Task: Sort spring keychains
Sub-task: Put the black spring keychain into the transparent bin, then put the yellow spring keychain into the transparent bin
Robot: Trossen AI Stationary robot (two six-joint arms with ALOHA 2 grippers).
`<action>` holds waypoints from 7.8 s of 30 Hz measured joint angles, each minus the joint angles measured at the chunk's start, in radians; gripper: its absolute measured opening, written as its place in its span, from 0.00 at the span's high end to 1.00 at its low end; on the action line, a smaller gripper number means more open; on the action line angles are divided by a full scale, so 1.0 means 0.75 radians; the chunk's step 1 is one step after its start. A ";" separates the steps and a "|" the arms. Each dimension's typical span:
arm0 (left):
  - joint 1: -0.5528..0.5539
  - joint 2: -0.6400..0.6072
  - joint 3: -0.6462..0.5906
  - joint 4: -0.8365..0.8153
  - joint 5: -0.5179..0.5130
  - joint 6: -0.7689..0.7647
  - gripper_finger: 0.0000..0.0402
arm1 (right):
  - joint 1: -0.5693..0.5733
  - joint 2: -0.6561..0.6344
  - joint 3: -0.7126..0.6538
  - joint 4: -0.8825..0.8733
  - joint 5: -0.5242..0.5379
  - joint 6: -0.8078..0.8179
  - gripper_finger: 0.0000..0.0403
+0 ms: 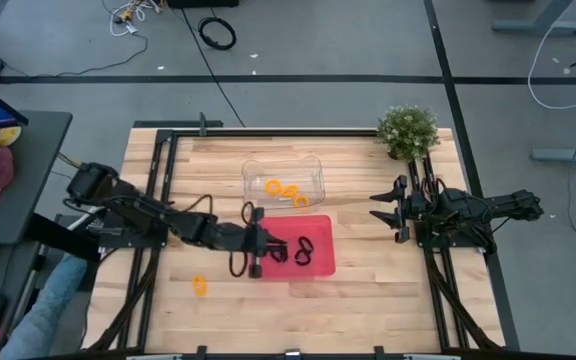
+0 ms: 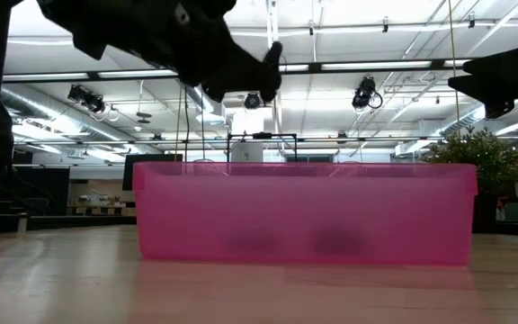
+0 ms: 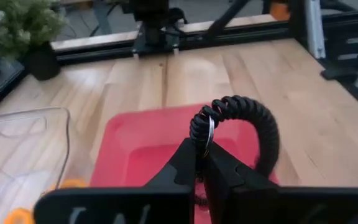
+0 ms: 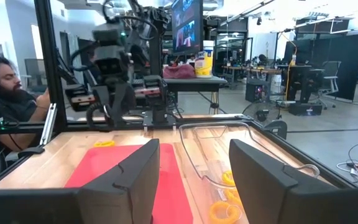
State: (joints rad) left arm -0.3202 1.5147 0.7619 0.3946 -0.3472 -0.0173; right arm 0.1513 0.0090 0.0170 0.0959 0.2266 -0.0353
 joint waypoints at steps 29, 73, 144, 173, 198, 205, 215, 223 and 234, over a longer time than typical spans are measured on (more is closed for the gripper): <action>0.050 -0.022 -0.048 -0.049 0.145 -0.117 0.55 | -0.001 0.000 0.000 -0.001 0.000 0.000 0.51; -0.148 -0.061 0.402 -1.136 0.077 -0.550 0.52 | 0.000 -0.001 0.000 0.000 0.000 0.000 0.51; -0.725 0.143 0.083 -1.573 0.272 -2.619 0.52 | 0.000 -0.001 0.000 0.000 0.000 0.000 0.51; -0.720 0.232 0.183 -1.491 -0.179 -2.398 0.98 | -0.001 -0.001 0.000 -0.001 0.000 0.000 0.51; -0.276 -0.010 0.206 -1.510 -0.634 -1.289 0.98 | 0.000 0.000 0.000 -0.001 0.000 0.000 0.51; -0.201 -0.070 0.206 -1.341 -0.761 -0.967 0.98 | 0.000 0.000 0.000 0.000 0.000 0.000 0.51; 0.002 -0.077 0.206 -0.790 -0.563 -0.333 0.98 | 0.000 0.000 0.000 0.000 0.000 0.000 0.51; 0.167 -0.077 0.185 -0.492 -0.266 0.008 0.98 | 0.000 0.000 0.000 -0.001 0.000 0.000 0.51; 0.425 -0.077 0.103 -0.329 0.033 0.157 0.97 | 0.000 0.000 0.000 0.000 0.000 0.000 0.51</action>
State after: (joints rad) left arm -0.0016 1.4567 0.8392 0.1478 -0.3222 0.1005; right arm 0.1510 0.0090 0.0170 0.0958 0.2268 -0.0350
